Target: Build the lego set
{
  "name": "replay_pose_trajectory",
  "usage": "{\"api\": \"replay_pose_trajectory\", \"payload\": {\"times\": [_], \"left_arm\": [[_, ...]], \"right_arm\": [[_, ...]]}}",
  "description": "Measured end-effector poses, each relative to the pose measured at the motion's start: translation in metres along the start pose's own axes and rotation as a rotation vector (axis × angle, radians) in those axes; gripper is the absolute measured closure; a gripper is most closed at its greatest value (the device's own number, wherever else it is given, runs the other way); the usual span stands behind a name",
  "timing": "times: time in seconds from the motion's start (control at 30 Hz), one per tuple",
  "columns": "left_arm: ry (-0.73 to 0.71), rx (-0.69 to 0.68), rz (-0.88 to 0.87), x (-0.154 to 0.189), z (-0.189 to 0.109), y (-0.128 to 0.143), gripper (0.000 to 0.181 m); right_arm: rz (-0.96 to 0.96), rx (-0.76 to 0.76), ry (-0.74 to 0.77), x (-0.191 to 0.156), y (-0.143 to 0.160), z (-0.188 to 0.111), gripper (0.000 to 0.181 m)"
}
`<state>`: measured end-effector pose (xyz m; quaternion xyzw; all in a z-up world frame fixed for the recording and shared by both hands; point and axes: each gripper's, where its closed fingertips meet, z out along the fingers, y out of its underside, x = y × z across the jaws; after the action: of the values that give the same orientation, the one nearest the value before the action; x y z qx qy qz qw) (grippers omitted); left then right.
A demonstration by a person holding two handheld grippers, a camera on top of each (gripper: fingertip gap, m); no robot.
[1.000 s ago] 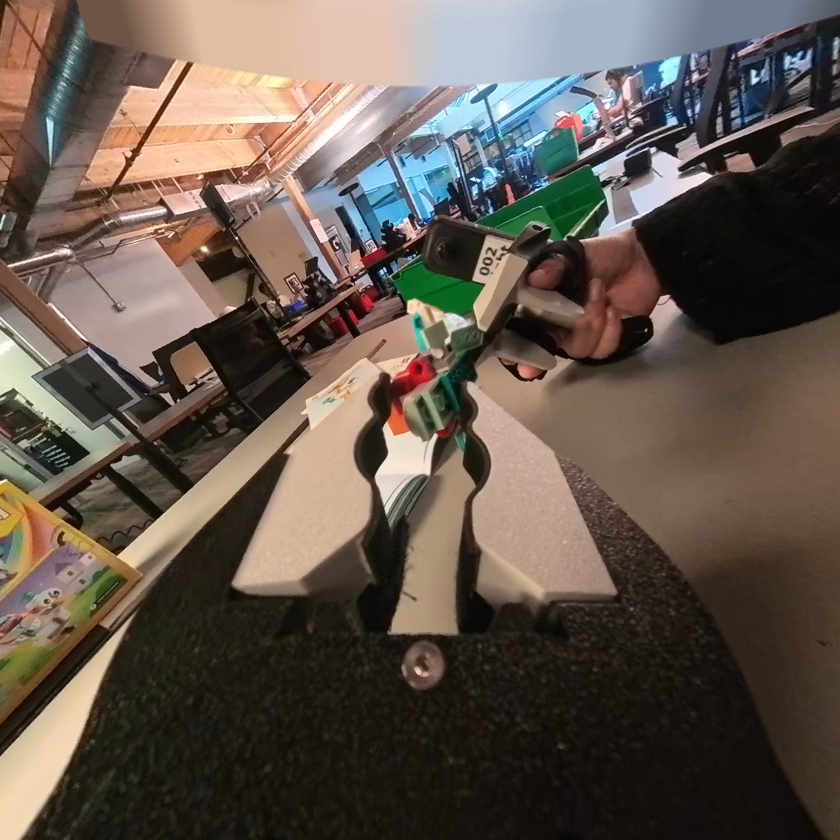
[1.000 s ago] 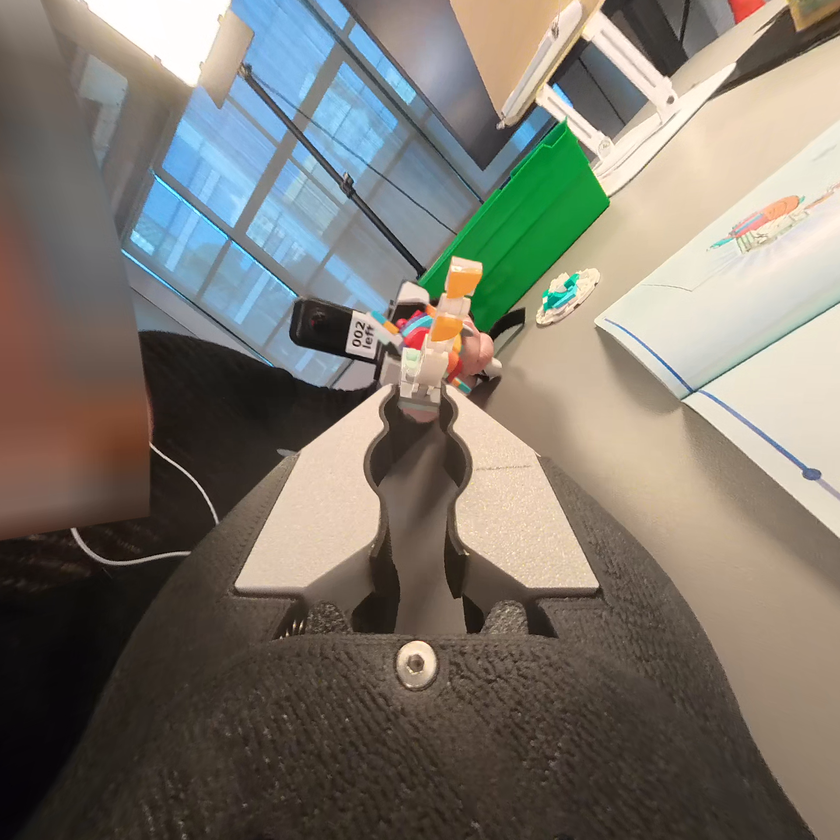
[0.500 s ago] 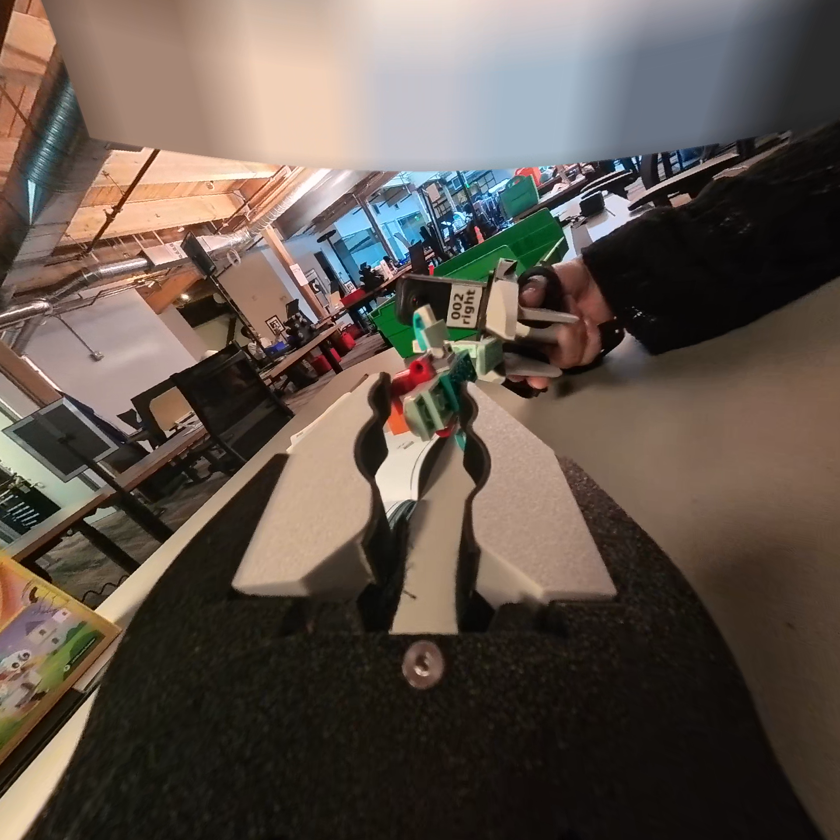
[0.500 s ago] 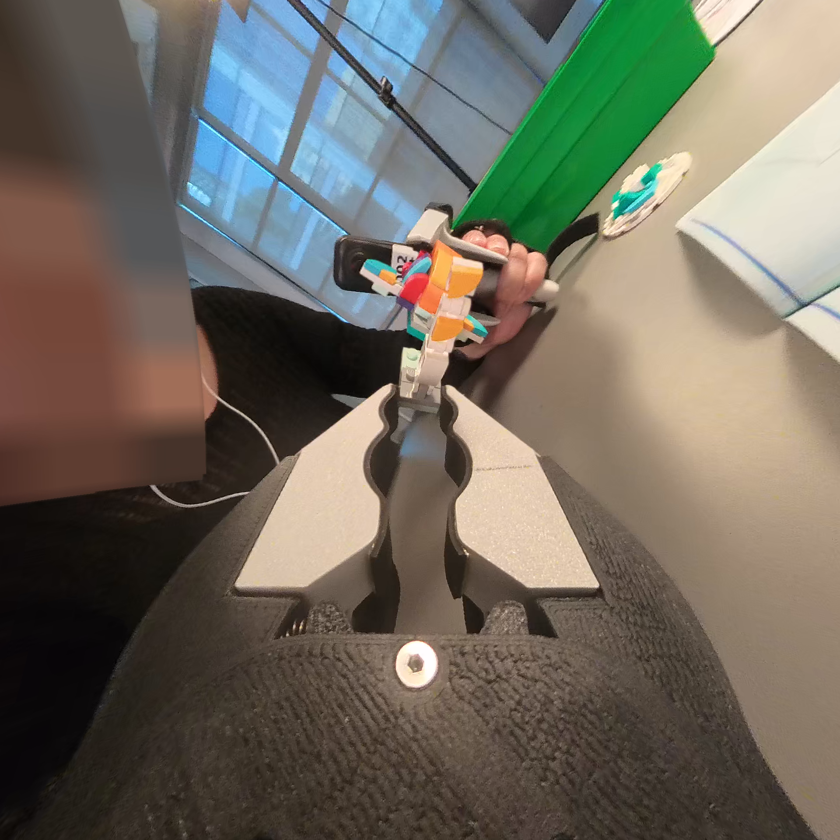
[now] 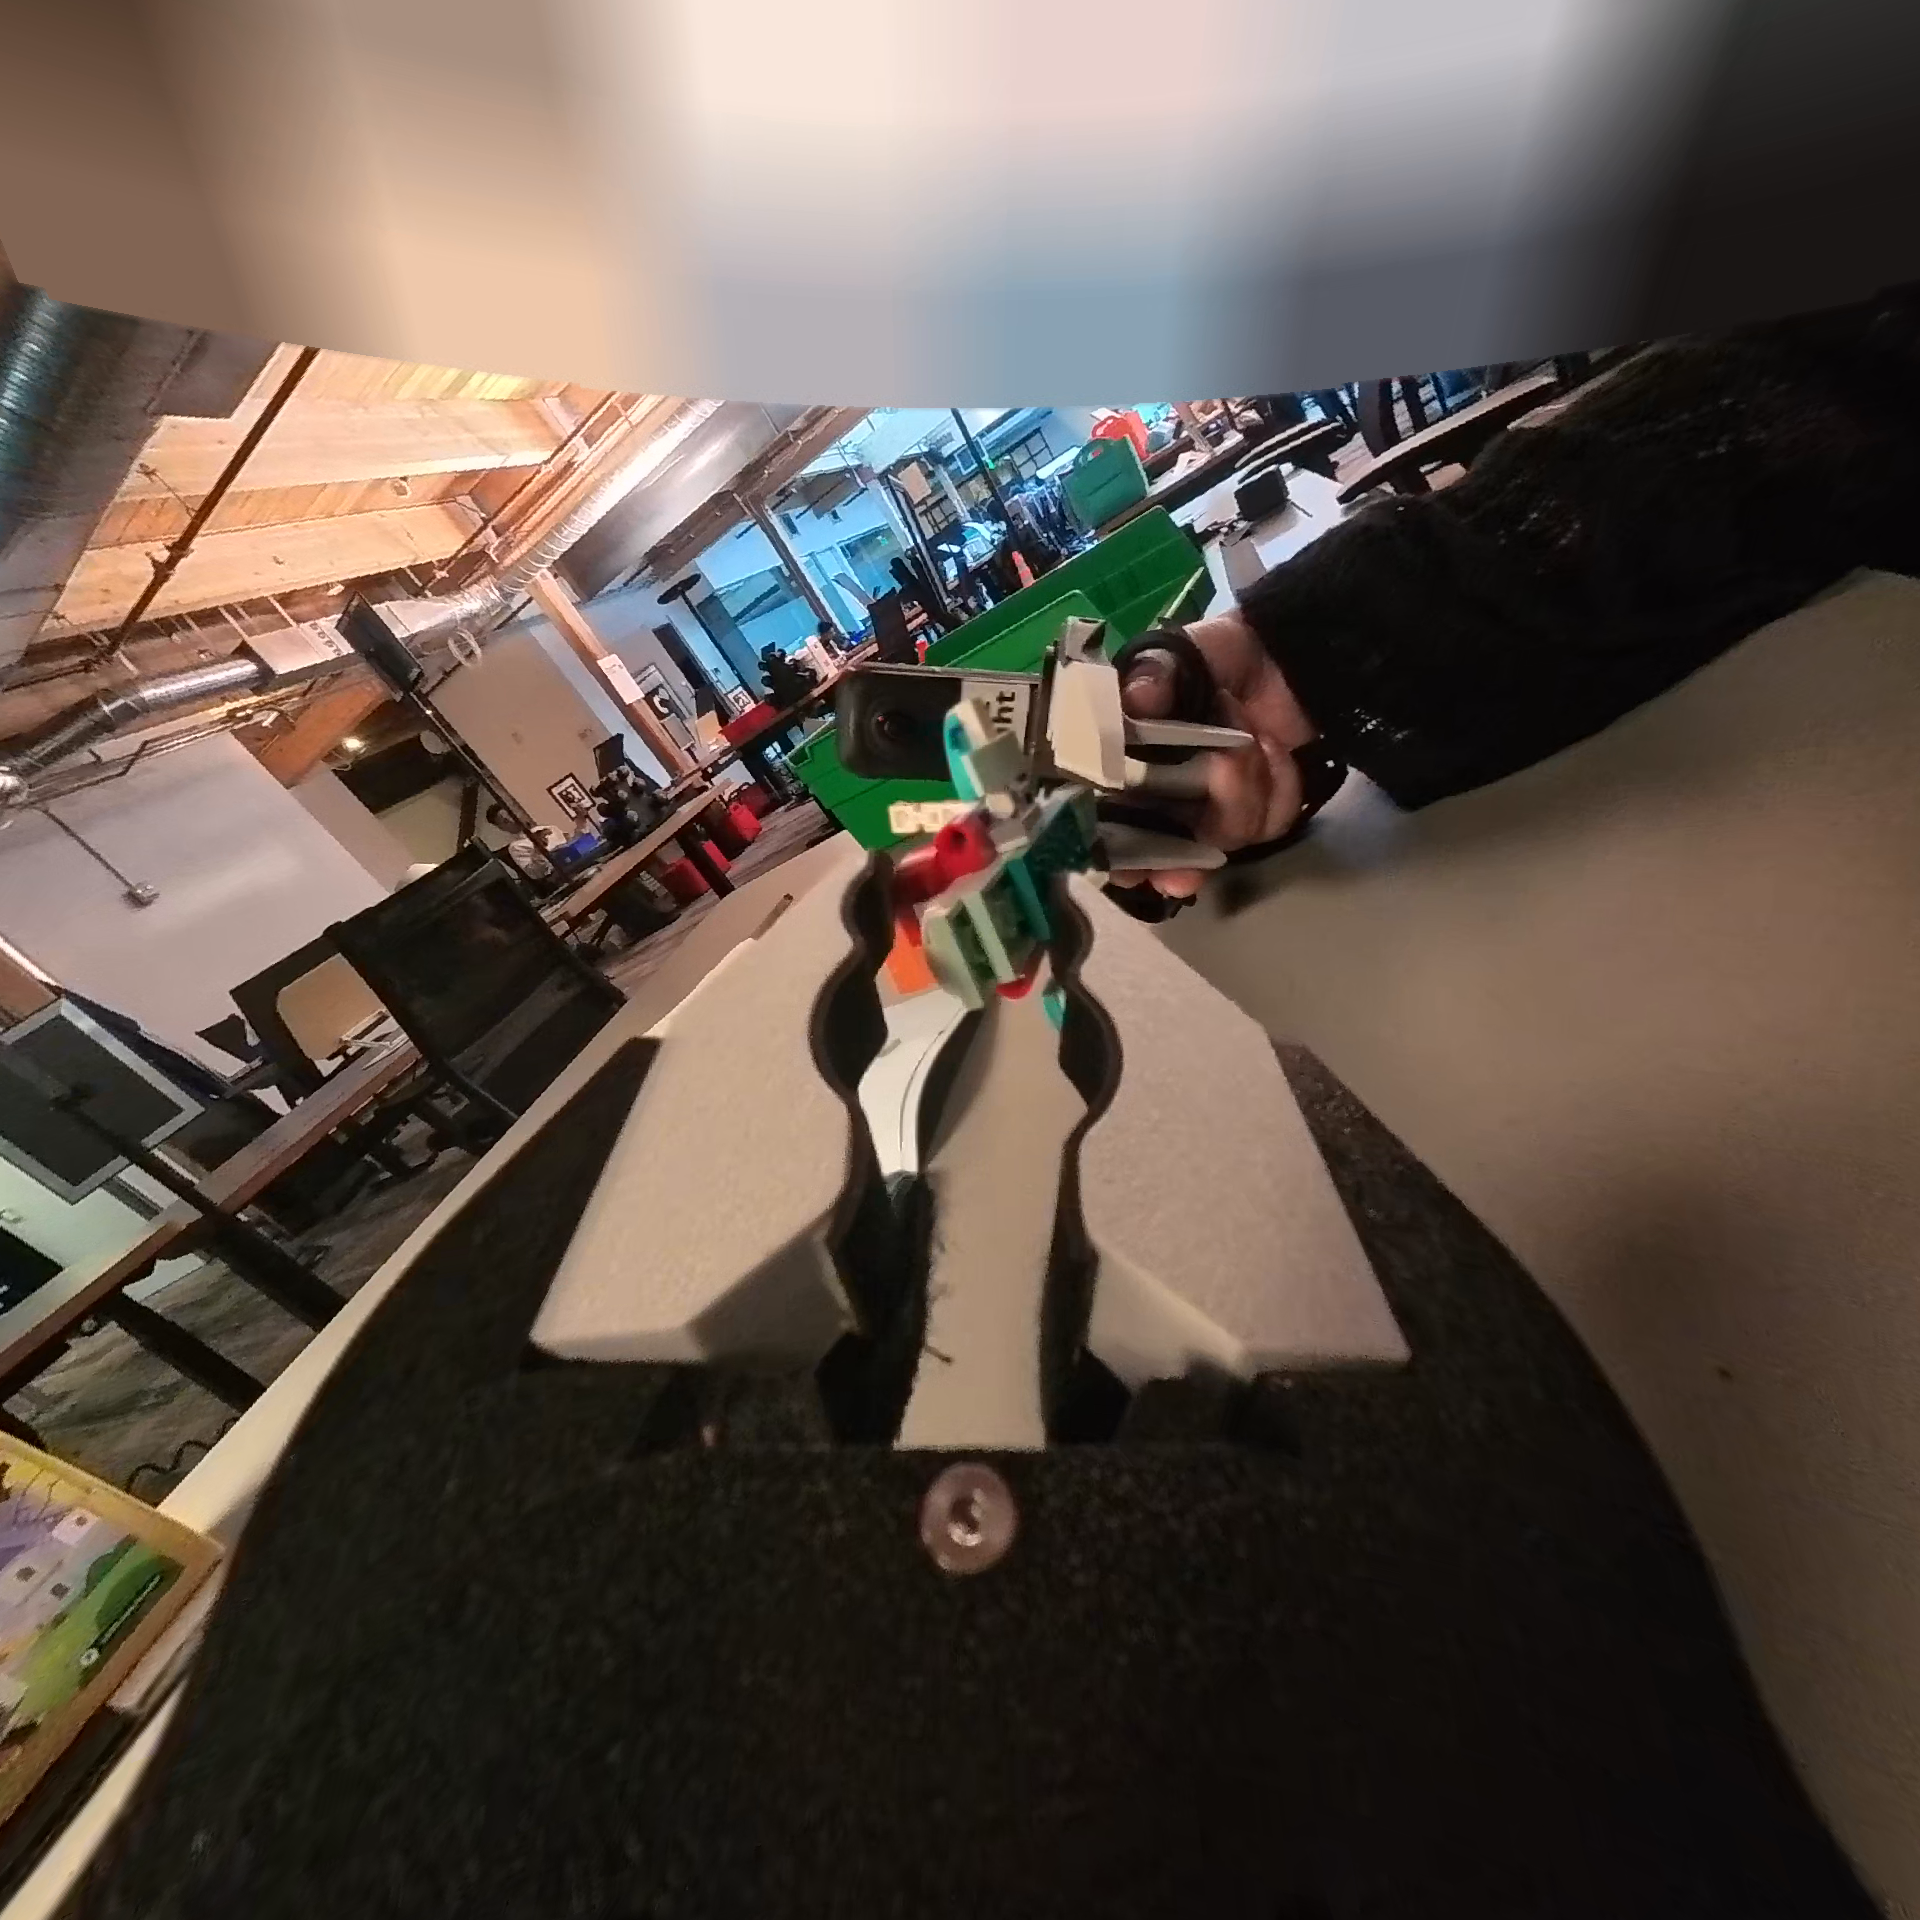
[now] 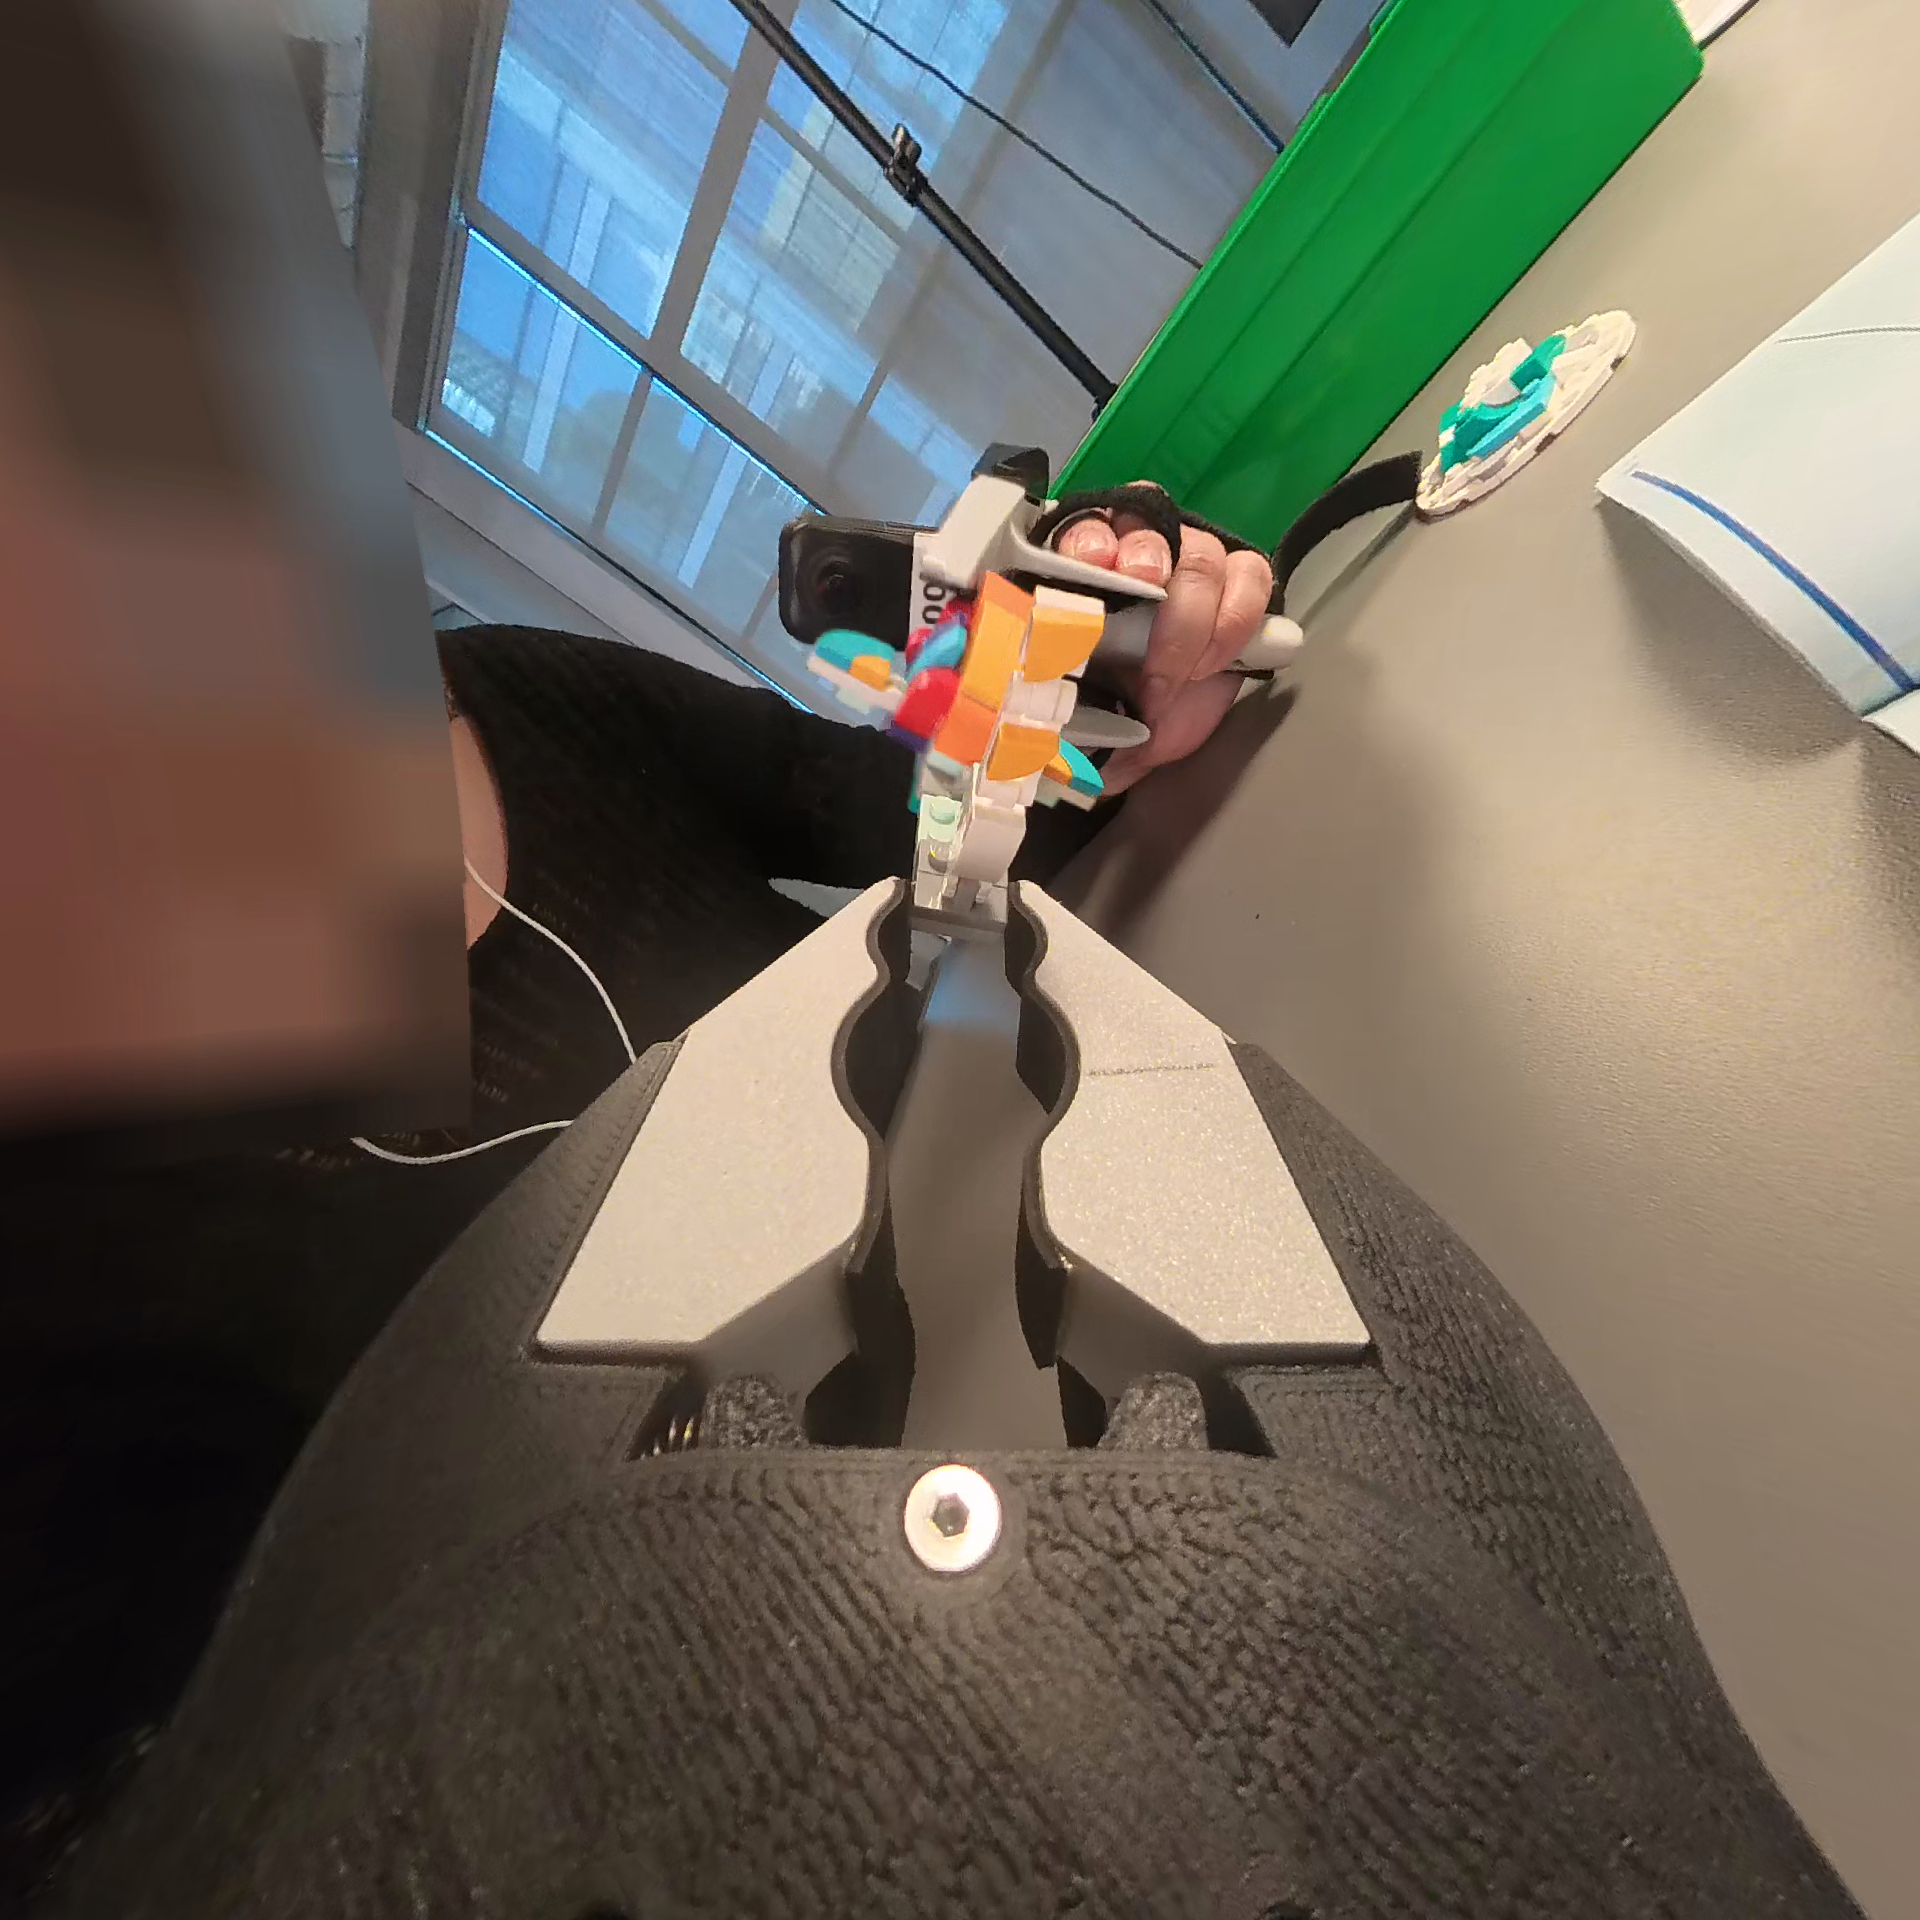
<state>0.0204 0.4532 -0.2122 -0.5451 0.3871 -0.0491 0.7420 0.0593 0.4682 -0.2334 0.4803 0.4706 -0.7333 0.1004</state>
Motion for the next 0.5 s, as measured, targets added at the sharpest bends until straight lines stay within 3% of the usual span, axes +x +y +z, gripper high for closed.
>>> {"api": "replay_pose_trajectory", "payload": {"times": [0.5], "left_arm": [[0.026, 0.011, -0.009, 0.0031, -0.0003, -0.0011, 0.154]], "right_arm": [[-0.001, -0.016, 0.000, -0.0004, 0.0025, 0.0011, 0.166]]}}
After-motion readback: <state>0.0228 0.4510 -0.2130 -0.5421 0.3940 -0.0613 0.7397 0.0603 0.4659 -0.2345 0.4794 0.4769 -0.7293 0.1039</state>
